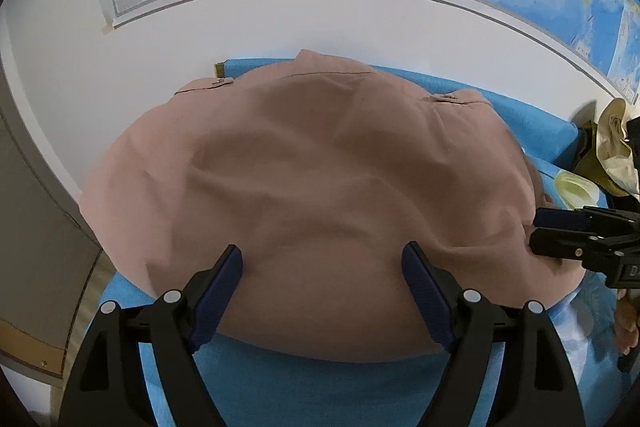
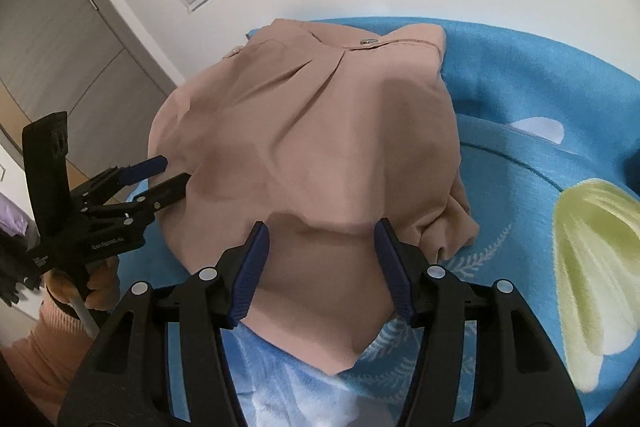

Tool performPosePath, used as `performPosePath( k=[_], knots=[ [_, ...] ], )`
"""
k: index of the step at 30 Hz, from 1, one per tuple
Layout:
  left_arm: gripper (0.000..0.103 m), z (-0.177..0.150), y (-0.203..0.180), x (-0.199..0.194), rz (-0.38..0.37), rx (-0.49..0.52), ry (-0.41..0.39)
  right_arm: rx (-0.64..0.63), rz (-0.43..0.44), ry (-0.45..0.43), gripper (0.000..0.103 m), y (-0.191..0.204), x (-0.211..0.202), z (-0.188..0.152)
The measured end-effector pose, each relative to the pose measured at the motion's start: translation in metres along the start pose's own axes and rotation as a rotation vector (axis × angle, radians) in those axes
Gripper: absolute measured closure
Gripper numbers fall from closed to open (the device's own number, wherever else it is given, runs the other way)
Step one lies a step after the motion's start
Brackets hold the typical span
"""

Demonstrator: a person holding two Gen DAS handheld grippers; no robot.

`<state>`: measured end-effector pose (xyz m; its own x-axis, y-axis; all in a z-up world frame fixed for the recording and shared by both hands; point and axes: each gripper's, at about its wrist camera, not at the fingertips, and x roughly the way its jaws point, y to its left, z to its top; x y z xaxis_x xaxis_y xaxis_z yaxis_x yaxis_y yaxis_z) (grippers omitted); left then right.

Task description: Fold large clothes

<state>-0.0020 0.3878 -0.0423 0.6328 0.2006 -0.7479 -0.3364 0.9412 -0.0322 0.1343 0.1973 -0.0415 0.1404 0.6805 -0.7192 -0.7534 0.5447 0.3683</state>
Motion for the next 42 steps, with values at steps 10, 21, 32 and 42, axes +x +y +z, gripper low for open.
performPosePath(
  k=[10,21,32,42],
  knots=[
    [0.012,-0.001,-0.021,-0.024,0.014,0.005,-0.053,-0.118,-0.058,-0.057,0.038,0.027,-0.018,-0.012],
    [0.007,-0.013,-0.039,-0.005,0.05,0.014,-0.013,-0.175,-0.108,-0.012,0.033,0.033,0.007,-0.027],
    [0.007,-0.016,-0.032,-0.024,0.047,-0.019,-0.035,-0.166,-0.076,-0.077,0.028,0.045,-0.024,-0.02],
    [0.007,-0.024,-0.04,-0.044,0.037,-0.056,-0.067,-0.173,-0.087,-0.09,0.023,0.051,-0.027,-0.025]
  ],
)
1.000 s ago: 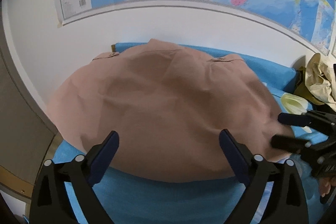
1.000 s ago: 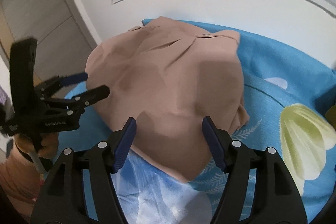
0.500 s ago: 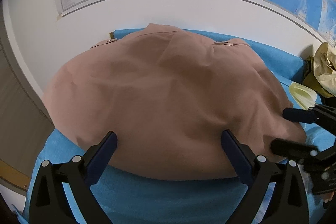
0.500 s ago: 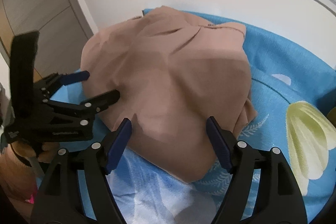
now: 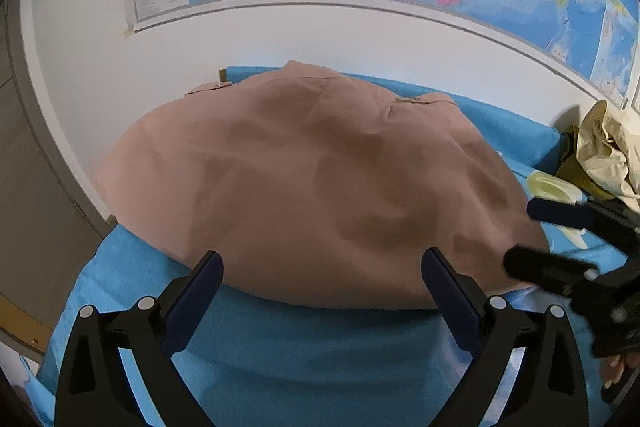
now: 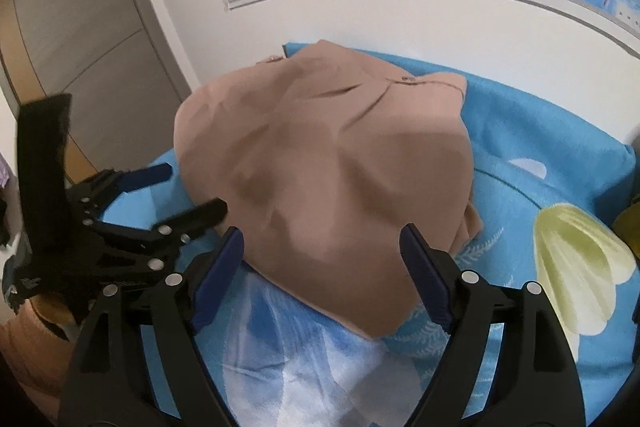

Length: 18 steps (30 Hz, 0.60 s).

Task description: Fold large clothes

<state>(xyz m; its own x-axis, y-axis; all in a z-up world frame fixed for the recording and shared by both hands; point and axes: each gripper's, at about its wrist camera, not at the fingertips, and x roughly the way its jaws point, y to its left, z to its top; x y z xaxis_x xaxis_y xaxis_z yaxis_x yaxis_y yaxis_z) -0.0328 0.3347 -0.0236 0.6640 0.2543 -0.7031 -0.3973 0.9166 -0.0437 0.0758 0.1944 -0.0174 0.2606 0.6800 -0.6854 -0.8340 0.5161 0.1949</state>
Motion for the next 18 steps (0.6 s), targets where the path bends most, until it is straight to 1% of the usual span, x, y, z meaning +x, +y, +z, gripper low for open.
performPosePath(
  k=[1,2,3,5,7,8,13,16,18],
  knots=[
    [0.007,-0.001,-0.001,-0.002,0.004,-0.004,-0.004,0.006,-0.007,0.0,0.018,-0.001,-0.001,-0.002],
    [0.007,-0.002,-0.003,-0.003,0.005,-0.009,-0.004,0.012,-0.008,-0.002,0.016,-0.002,-0.001,-0.004],
    [0.007,-0.003,-0.005,-0.006,0.005,-0.011,-0.01,0.02,-0.009,-0.007,0.015,-0.003,-0.002,-0.006],
    [0.007,-0.005,-0.008,-0.01,0.024,-0.01,-0.021,0.021,-0.016,-0.01,0.011,-0.002,-0.005,-0.009],
    [0.007,-0.006,-0.012,-0.015,0.032,-0.009,-0.026,0.012,-0.026,-0.016,0.01,0.001,-0.008,-0.012],
    [0.007,-0.007,-0.013,-0.018,0.036,-0.012,-0.031,0.009,-0.029,-0.018,0.007,0.002,-0.01,-0.014],
    [0.007,-0.008,-0.017,-0.028,0.032,-0.037,-0.037,-0.011,-0.058,-0.059,0.006,0.01,-0.022,-0.018],
    [0.007,-0.008,-0.019,-0.035,0.053,-0.045,-0.067,-0.022,-0.075,-0.076,0.006,0.012,-0.028,-0.02],
    [0.007,-0.008,-0.021,-0.04,0.04,-0.054,-0.066,-0.021,-0.082,-0.091,0.006,0.013,-0.033,-0.022]
  ],
)
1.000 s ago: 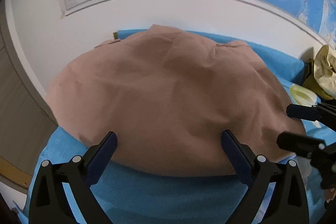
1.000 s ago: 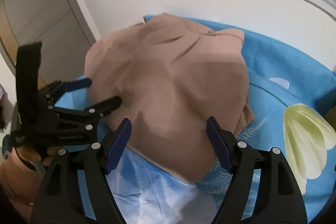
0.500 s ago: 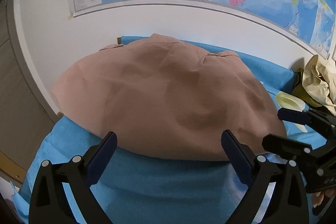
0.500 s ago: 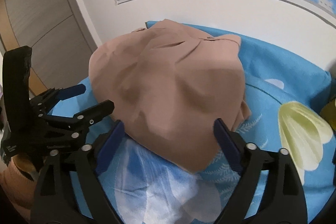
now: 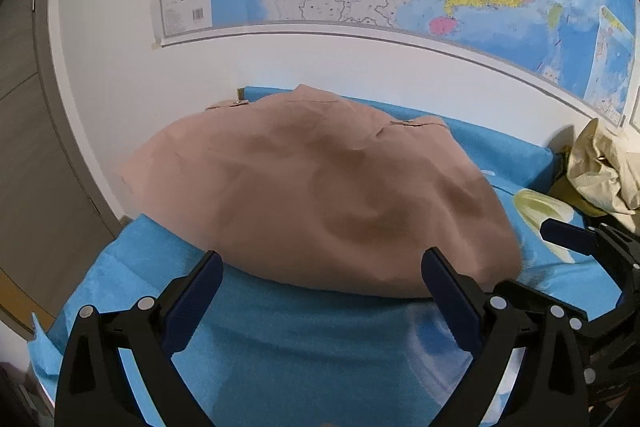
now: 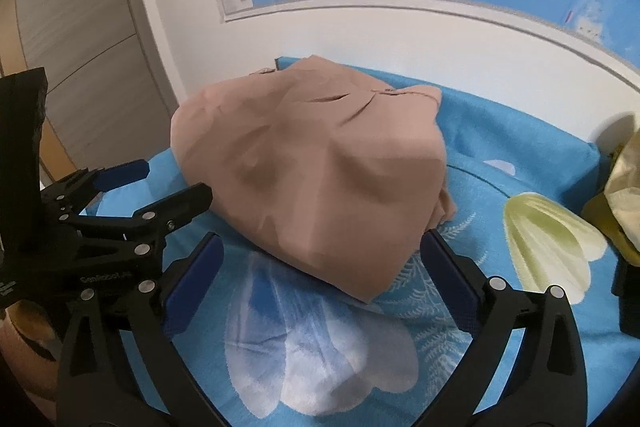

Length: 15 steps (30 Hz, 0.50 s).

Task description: Fold large clothes

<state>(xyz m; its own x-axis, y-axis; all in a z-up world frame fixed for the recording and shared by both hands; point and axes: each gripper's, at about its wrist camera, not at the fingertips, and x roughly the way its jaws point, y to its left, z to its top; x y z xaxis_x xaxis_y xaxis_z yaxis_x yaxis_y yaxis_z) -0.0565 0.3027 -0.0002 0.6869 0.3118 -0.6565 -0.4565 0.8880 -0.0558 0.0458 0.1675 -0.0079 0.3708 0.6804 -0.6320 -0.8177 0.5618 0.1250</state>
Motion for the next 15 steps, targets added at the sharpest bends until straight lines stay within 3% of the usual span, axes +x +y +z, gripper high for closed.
performPosePath(
  k=[15],
  knots=[
    [0.007,-0.009,-0.003,-0.031,0.038,-0.033,-0.05,-0.04,-0.025,-0.045,0.006,0.016,-0.028,-0.014]
  ],
)
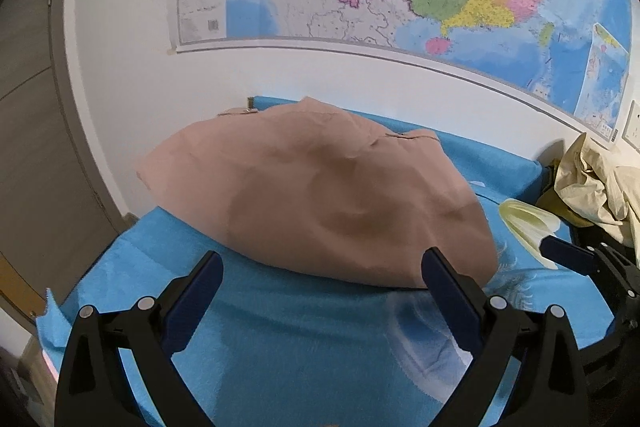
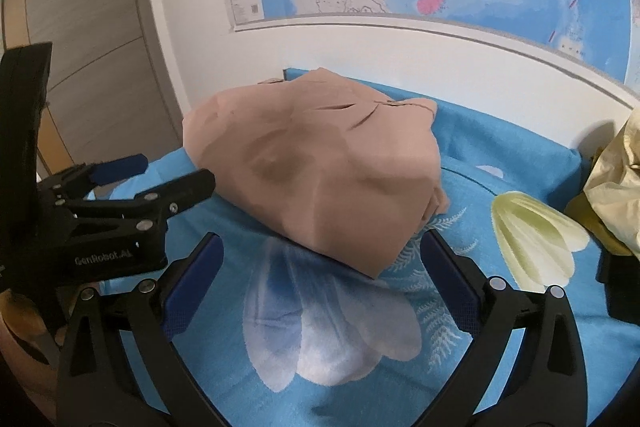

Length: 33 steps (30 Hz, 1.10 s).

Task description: Fold large clothes

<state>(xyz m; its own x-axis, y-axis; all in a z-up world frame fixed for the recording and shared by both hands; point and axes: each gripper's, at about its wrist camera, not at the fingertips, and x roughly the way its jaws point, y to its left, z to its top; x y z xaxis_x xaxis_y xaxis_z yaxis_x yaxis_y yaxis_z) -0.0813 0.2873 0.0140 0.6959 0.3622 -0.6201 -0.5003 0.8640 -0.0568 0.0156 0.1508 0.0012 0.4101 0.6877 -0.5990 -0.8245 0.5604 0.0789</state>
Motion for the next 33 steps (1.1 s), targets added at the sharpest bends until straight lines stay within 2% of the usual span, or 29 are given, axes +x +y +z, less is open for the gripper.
performPosePath(
  k=[8,33],
  knots=[
    [0.007,-0.004,0.005,-0.009,0.033,-0.011,-0.016,-0.014,0.003,-0.022,0.006,0.003,-0.014,-0.004],
    [0.007,-0.009,0.001,-0.033,0.024,-0.014,-0.048,-0.02,0.024,-0.048,0.006,0.012,-0.034,-0.008]
  ],
)
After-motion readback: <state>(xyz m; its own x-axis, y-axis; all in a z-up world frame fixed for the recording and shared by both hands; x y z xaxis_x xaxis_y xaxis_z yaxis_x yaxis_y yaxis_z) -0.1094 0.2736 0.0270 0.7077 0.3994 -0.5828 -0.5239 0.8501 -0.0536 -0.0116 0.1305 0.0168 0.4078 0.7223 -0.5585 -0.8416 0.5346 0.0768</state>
